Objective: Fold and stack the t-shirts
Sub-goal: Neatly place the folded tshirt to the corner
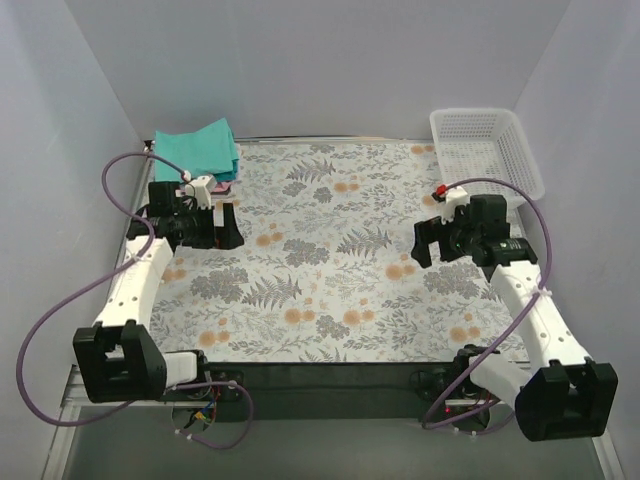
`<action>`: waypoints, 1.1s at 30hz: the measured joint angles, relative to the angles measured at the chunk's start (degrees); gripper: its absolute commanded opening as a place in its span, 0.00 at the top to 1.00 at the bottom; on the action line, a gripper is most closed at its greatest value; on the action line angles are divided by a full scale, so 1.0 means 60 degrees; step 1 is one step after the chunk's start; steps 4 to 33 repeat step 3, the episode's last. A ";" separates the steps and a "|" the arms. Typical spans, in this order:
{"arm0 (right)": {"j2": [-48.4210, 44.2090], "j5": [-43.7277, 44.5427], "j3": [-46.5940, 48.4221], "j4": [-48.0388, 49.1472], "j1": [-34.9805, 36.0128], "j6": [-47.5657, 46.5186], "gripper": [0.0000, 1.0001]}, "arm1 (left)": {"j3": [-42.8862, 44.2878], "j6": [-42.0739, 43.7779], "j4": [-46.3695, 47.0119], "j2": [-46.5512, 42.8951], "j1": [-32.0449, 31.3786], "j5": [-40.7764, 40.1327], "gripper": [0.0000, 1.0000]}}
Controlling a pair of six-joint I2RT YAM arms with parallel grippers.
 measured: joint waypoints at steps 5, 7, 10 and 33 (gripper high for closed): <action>-0.0634 -0.0007 -0.0401 -0.0109 -0.0011 -0.0015 0.02 | -0.0463 -0.0047 0.0007 -0.0761 -0.0015 -0.0131 0.02; -0.0634 -0.0007 -0.0401 -0.0109 -0.0011 -0.0015 0.02 | -0.0463 -0.0047 0.0007 -0.0761 -0.0015 -0.0131 0.02; -0.0634 -0.0007 -0.0401 -0.0109 -0.0011 -0.0015 0.02 | -0.0463 -0.0047 0.0007 -0.0761 -0.0015 -0.0131 0.02; -0.0634 -0.0007 -0.0401 -0.0109 -0.0011 -0.0015 0.02 | -0.0463 -0.0047 0.0007 -0.0761 -0.0015 -0.0131 0.02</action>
